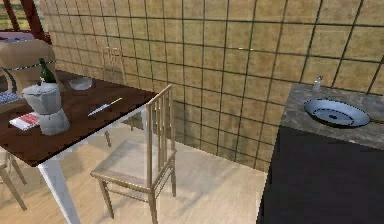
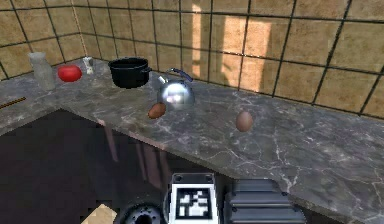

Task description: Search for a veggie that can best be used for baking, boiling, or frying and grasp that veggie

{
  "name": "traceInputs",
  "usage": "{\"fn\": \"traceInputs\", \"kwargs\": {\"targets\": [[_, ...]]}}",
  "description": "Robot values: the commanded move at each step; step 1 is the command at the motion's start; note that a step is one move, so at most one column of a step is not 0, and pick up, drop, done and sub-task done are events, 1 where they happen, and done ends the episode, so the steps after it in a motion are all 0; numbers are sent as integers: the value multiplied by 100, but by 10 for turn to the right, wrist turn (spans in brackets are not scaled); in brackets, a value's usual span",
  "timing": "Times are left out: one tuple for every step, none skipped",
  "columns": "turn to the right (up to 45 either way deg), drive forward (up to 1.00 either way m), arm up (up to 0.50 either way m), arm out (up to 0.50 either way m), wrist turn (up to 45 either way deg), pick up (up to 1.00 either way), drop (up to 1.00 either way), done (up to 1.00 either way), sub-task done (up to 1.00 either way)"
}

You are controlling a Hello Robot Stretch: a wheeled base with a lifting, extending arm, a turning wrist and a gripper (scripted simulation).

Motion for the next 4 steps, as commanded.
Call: {"fn": "traceInputs", "kwargs": {"targets": [[0,0,0,50,0,0,0,0,0],[0,0,0,0,450,0,0,0,0],[0,0,0,0,450,0,0,0,0],[0,0,0,0,450,0,0,0,0]]}}
